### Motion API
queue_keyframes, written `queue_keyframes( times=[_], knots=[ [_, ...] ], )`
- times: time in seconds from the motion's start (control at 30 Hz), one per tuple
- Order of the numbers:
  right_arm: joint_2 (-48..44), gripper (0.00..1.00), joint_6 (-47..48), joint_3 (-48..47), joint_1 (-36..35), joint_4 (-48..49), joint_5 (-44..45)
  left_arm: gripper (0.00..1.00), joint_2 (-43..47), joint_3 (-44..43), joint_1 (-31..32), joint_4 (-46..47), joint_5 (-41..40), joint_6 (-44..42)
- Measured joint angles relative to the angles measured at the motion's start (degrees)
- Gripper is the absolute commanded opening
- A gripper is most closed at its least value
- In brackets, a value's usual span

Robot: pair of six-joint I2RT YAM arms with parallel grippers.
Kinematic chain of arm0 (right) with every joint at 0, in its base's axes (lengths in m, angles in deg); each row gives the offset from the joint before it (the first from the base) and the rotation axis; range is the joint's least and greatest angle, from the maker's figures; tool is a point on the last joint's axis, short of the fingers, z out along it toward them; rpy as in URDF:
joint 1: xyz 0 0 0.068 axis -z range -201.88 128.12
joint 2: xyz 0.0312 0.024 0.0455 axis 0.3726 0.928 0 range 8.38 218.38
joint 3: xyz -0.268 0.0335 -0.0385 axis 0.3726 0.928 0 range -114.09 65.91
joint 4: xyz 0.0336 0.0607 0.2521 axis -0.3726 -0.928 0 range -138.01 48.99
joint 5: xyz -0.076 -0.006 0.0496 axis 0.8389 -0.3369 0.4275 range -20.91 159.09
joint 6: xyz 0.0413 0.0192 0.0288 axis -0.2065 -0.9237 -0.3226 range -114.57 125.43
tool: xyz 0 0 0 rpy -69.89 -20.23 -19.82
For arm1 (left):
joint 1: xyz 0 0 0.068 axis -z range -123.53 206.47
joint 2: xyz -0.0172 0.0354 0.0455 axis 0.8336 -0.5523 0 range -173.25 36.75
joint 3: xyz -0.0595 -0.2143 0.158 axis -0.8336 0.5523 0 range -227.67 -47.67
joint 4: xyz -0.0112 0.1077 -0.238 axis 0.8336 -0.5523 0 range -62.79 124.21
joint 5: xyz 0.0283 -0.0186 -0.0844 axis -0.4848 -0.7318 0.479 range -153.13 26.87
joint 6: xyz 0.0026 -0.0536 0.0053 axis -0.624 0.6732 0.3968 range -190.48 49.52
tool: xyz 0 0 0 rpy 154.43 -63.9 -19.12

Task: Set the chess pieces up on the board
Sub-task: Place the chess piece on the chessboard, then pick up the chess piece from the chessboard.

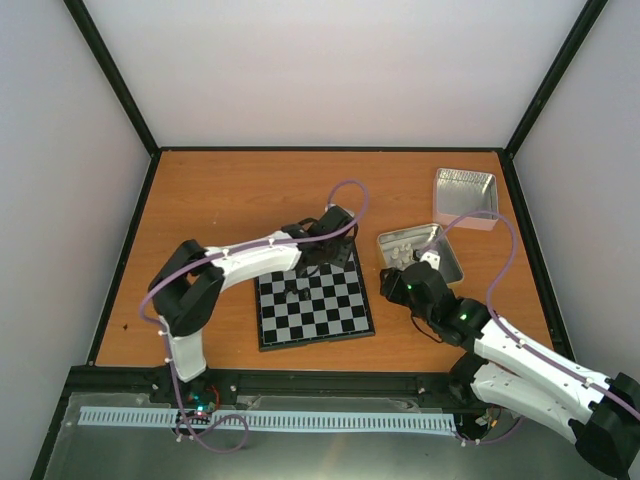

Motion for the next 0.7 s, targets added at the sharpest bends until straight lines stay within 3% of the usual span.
queue_keyframes(
  times=[0.23,0.47,0.7],
  knots=[
    [2.8,0.63,1.73,-0.09,0.0,1.9,-2.84,0.49,13.57,2.99,0.0,-1.09,0.31,1.01],
    [13.77,0.62,6.47,-4.31,-0.92,3.26,-8.13,0.49,25.53,15.89,-0.2,-4.04,-0.63,5.88],
    [29.83,0.62,11.78,-16.04,-9.33,3.65,-8.68,0.49,34.29,27.8,-5.05,-5.64,1.57,9.99]
  ],
)
